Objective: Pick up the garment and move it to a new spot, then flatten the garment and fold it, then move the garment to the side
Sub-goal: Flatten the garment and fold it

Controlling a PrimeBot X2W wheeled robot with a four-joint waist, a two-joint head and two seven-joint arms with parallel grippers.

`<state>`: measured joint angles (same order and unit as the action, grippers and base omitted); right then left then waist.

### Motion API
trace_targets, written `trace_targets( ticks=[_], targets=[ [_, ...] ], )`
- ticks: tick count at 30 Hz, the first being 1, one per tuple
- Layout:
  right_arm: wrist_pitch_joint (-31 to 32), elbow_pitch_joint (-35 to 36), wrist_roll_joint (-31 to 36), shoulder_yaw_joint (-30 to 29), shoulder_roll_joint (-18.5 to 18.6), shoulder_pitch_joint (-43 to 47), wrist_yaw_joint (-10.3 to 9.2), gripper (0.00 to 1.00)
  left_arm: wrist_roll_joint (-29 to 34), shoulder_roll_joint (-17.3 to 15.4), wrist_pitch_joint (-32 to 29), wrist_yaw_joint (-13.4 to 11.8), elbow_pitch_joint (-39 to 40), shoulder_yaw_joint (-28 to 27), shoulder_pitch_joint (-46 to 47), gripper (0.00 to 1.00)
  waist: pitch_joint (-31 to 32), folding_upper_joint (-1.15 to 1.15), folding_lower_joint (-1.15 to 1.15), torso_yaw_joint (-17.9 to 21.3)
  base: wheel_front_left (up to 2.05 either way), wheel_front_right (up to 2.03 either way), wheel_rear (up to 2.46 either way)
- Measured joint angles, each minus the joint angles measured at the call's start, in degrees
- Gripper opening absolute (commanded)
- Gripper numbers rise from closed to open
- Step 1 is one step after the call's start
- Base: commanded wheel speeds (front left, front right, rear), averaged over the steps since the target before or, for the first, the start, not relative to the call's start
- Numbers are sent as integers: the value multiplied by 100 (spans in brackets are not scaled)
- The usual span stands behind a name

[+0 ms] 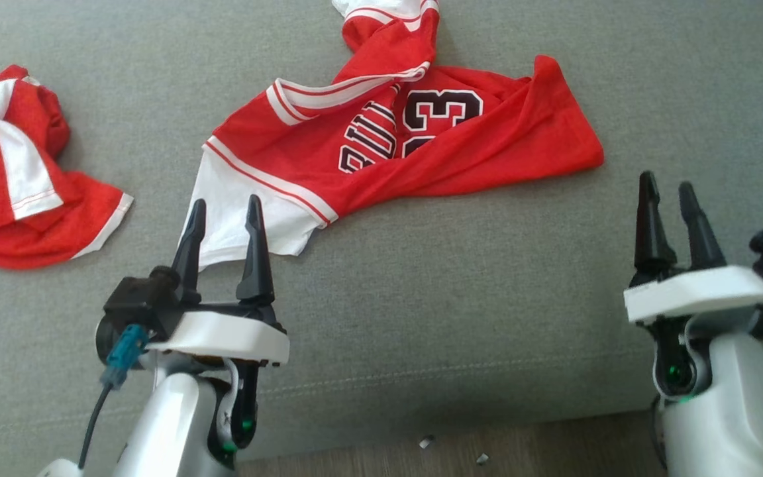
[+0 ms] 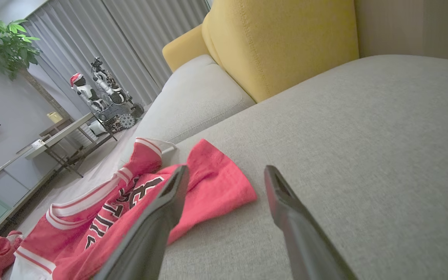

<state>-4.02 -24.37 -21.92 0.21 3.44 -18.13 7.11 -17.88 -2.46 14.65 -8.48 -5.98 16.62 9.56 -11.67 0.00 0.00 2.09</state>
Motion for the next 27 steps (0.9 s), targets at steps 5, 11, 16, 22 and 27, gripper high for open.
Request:
trace_targets(
  ticks=[5,11,16,22,27],
  targets=[
    [12,314,5,47,-22,169,0,100,29,-1,0,46,-110,-58,-1,100,-24,0,0,20,0,0,0],
    [71,531,5,92,-22,169,0,100,75,0,0,41,-448,-77,-13,100,-7,0,0,52,0,0,0],
    [86,620,1,180,-22,183,0,100,245,-7,0,-121,-1222,-259,-10,100,-24,0,0,117,0,0,0],
    [77,705,-5,323,-23,186,0,100,320,-149,-1,-370,-2073,-668,279,100,-146,0,0,248,0,0,0],
    [30,709,-34,393,-23,186,0,100,318,-238,0,-405,-2654,-842,650,100,-237,0,0,359,0,0,0]
  ],
)
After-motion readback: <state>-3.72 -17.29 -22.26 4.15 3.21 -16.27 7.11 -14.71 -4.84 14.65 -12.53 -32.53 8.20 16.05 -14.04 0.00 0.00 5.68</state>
